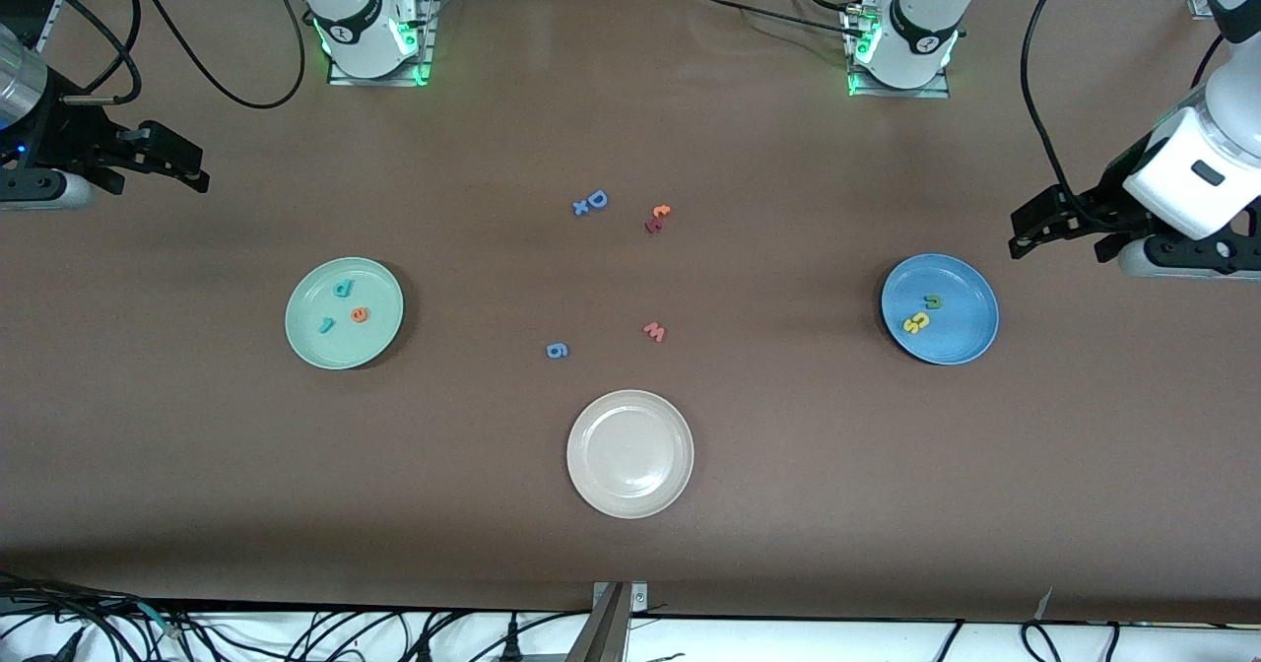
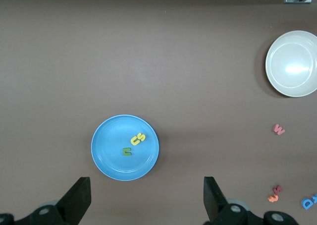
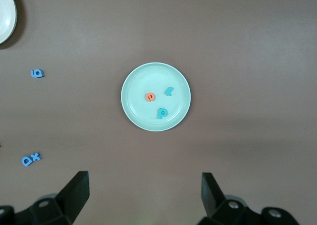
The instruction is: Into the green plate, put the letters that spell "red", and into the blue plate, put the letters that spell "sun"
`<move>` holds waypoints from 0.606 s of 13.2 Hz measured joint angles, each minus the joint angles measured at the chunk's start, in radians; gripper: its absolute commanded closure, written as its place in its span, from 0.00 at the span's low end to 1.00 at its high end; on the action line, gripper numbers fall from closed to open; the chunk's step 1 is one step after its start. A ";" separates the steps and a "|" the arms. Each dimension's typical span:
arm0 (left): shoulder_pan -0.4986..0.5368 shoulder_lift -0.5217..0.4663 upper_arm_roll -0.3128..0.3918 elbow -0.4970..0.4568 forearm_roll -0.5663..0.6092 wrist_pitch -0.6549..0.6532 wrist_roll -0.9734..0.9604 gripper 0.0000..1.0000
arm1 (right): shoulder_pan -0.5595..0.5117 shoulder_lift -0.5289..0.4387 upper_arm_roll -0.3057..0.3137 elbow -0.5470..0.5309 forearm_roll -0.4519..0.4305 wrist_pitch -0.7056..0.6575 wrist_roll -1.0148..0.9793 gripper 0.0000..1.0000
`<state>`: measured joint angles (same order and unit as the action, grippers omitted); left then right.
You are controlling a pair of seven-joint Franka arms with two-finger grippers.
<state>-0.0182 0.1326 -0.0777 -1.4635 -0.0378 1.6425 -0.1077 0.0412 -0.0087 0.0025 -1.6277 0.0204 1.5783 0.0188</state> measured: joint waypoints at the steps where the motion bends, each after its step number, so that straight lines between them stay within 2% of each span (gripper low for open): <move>1: 0.000 0.000 0.015 0.000 0.000 0.000 0.000 0.00 | 0.000 0.000 0.000 0.000 0.000 0.000 0.000 0.00; 3: -0.003 0.004 0.053 0.000 0.000 0.000 0.007 0.00 | 0.000 0.000 0.000 0.000 0.000 0.000 -0.001 0.00; 6: -0.062 0.014 0.137 -0.002 0.000 -0.001 0.017 0.00 | 0.000 0.000 0.000 0.000 0.000 0.000 -0.001 0.00; 8: -0.073 0.025 0.150 -0.004 0.000 -0.003 0.018 0.00 | 0.000 0.000 0.000 0.000 0.000 0.000 -0.001 0.00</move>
<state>-0.0910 0.1572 0.0720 -1.4670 -0.0378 1.6392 -0.0895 0.0412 -0.0086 0.0025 -1.6277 0.0204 1.5783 0.0179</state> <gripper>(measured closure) 0.000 0.000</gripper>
